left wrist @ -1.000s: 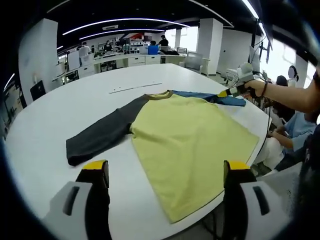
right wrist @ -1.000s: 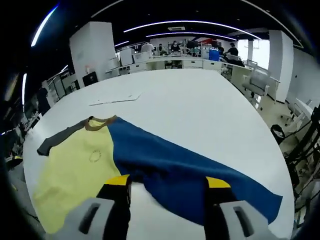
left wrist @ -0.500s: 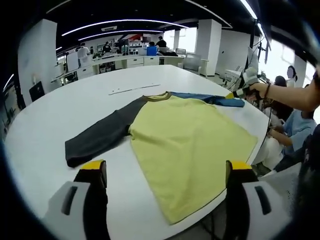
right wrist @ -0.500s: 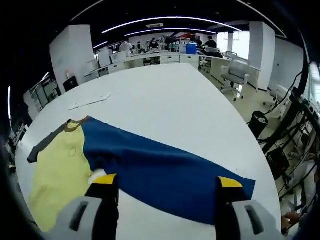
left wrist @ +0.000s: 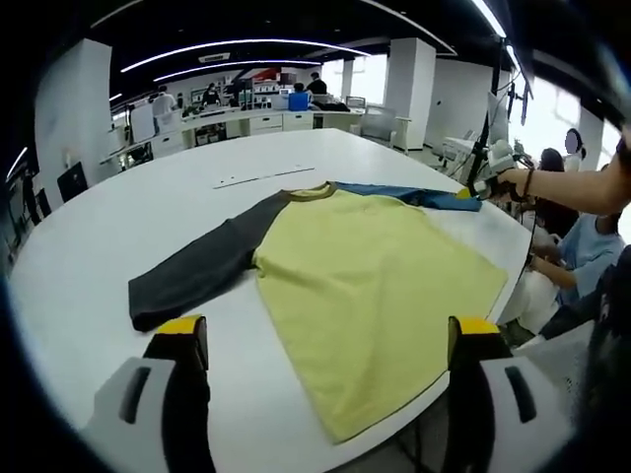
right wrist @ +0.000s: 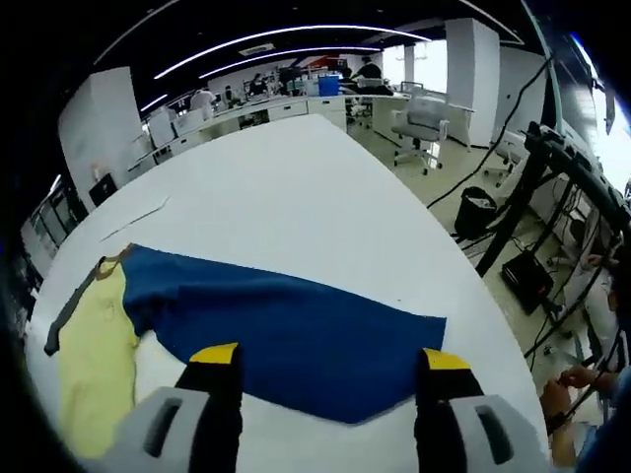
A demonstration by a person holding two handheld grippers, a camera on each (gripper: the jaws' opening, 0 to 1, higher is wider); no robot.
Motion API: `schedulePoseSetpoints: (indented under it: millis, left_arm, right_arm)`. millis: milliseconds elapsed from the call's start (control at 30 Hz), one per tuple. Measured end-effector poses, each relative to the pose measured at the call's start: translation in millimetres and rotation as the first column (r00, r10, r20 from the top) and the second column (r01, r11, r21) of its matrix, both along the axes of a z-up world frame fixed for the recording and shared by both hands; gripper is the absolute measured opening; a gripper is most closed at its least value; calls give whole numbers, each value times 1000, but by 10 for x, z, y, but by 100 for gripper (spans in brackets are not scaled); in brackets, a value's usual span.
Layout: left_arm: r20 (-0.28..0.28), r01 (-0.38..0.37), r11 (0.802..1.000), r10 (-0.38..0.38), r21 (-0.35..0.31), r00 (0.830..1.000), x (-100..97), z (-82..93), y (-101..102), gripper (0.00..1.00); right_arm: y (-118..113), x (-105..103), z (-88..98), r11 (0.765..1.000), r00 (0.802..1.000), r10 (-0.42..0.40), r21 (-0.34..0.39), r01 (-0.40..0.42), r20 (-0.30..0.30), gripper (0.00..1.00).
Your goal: Fold the garment on the visible template until the final outline fits inside the template.
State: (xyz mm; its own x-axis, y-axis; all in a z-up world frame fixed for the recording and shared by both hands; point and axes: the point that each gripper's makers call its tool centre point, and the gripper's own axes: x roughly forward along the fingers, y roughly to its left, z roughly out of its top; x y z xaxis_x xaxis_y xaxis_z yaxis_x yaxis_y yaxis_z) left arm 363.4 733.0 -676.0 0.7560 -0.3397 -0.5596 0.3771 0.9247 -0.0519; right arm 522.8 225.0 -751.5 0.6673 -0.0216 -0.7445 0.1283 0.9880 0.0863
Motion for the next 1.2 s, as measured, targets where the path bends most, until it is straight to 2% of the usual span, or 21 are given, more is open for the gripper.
schedulePoseSetpoints:
  millis: [100,367,433,533,567,700,733,800,967,1000,1200]
  left_arm:
    - [10,-5,1000,5,-7,1000,7,24,1,98]
    - [7,-13,1000,13,-5,1000,-5,15,15,97]
    - [23,-21,1000,22,-18,999,7,42,14,96]
    - [41,-28,999,30,-37,999,25,78,12,96]
    - [46,-28,999,30,-36,999,31,85,14,96]
    - [45,-25,999,26,-24,999,32,86,29,95]
    - [46,-26,999,27,-23,999,32,86,33,95]
    - [42,-29,999,30,-27,999,26,74,35,95]
    - [22,-21,1000,21,-23,1000,16,30,8,94]
    - [24,-20,1000,20,-23,1000,18,35,4,94]
    - [26,-18,1000,19,-17,999,11,55,7,94]
  right_arm:
    - [-25,-23,-5,1000,1000,-19,7,19,2,62]
    - [-161,-69,-32,997,997,-71,-30,71,-10,40]
    - [-199,-91,-36,995,995,-97,-37,96,-19,37]
    - [-227,-108,-37,992,992,-121,-41,120,-27,36]
    - [-275,-151,-43,987,988,-151,-60,148,-44,36]
    - [-392,-185,-45,982,986,-157,-112,151,-47,40]
    - [-396,-189,-54,983,986,-158,-107,152,-49,41]
    - [-362,-188,-83,986,985,-164,-49,162,-47,40]
    - [-350,-170,-72,986,988,-150,-76,146,-44,35]
    - [-344,-164,-74,986,988,-152,-74,148,-43,33]
    - [-316,-60,-71,989,989,-142,-57,140,-32,2]
